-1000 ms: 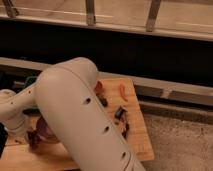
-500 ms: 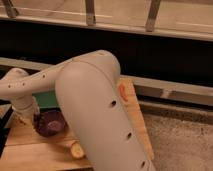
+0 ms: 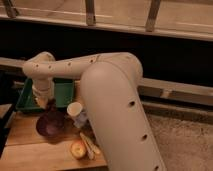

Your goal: Place grapes in tray

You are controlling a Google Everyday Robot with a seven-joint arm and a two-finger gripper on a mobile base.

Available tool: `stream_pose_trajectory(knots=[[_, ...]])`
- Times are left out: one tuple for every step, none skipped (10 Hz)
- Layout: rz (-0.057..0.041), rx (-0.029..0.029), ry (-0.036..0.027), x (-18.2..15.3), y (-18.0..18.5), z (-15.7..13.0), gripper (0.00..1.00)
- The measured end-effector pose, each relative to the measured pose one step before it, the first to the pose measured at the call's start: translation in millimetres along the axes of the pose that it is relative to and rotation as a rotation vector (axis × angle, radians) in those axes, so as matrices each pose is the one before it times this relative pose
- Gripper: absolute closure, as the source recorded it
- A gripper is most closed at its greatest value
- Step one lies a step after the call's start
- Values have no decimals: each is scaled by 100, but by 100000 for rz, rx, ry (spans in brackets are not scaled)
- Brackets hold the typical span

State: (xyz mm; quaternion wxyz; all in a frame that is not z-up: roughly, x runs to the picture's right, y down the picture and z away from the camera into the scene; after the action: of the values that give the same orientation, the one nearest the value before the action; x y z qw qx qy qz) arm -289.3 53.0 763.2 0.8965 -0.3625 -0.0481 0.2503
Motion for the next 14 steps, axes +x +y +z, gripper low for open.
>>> stream_pose_trajectory(knots=[[3378, 818, -6777, 483, -1181, -1083, 100], [3300, 1463, -12577, 828, -1049, -1411, 100], [1356, 1134, -7823, 338, -531, -1092, 100], [1164, 1005, -9445, 268, -253, -1374, 100], [655, 461, -5844, 18, 16, -970, 100], [276, 743, -4381, 2, -144, -861, 100], [280, 35, -2702, -30, 101, -506, 100], [-127, -61, 711, -85, 28, 118, 100], [494, 223, 1761, -165, -250, 653, 100], [71, 184, 592, -276, -416, 626, 100], [232, 688, 153, -832, -1061, 602, 100], [175, 558, -210, -1323, -1031, 1015, 100], [0, -21, -729, -829, -390, 682, 100], [806, 512, -1075, -564, -831, 453, 100]])
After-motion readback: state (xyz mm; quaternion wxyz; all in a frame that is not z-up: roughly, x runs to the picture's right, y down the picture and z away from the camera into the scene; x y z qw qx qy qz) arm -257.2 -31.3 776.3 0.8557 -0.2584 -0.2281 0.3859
